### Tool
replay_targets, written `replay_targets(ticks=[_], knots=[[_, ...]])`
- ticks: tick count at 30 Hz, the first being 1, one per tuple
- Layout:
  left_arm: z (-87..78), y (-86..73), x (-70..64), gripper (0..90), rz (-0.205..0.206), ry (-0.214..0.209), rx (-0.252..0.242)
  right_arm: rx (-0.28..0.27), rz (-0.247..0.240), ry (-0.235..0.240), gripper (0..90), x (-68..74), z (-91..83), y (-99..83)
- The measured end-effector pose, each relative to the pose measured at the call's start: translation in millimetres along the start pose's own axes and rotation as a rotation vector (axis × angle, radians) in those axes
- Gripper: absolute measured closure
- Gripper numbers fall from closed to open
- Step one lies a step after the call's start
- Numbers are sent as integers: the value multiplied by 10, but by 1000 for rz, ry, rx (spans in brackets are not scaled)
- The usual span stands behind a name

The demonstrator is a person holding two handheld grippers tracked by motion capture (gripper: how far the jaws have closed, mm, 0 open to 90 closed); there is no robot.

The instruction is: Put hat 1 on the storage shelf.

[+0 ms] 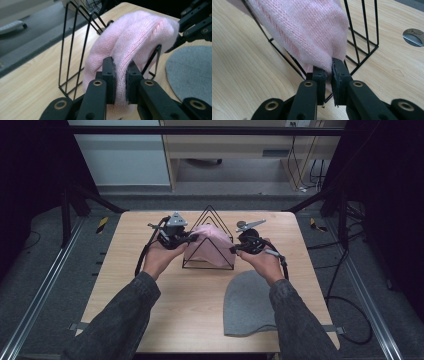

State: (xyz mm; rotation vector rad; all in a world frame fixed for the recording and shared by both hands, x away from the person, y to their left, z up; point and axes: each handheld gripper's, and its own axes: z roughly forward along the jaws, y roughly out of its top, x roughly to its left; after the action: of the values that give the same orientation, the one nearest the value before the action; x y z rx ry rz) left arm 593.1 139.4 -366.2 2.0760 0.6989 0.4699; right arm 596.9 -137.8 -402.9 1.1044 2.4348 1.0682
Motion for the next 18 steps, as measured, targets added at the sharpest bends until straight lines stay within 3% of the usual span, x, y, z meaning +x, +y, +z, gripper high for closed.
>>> replay_targets(ticks=[6, 10, 11, 18], knots=[[-4, -49, -11, 809, -13, -3, 27, -12, 3, -27, 652, -6, -87, -24], [-15, -87, -23, 810, -14, 19, 38, -3, 3, -47, 496, -15, -172, -81], [-23, -98, -24, 810, -12, 31, 41, -3, 3, -47, 496, -15, -172, -81], [-114, -192, -39, 735, -33, 25, -9, -9, -12, -88, 385, -38, -378, -214]])
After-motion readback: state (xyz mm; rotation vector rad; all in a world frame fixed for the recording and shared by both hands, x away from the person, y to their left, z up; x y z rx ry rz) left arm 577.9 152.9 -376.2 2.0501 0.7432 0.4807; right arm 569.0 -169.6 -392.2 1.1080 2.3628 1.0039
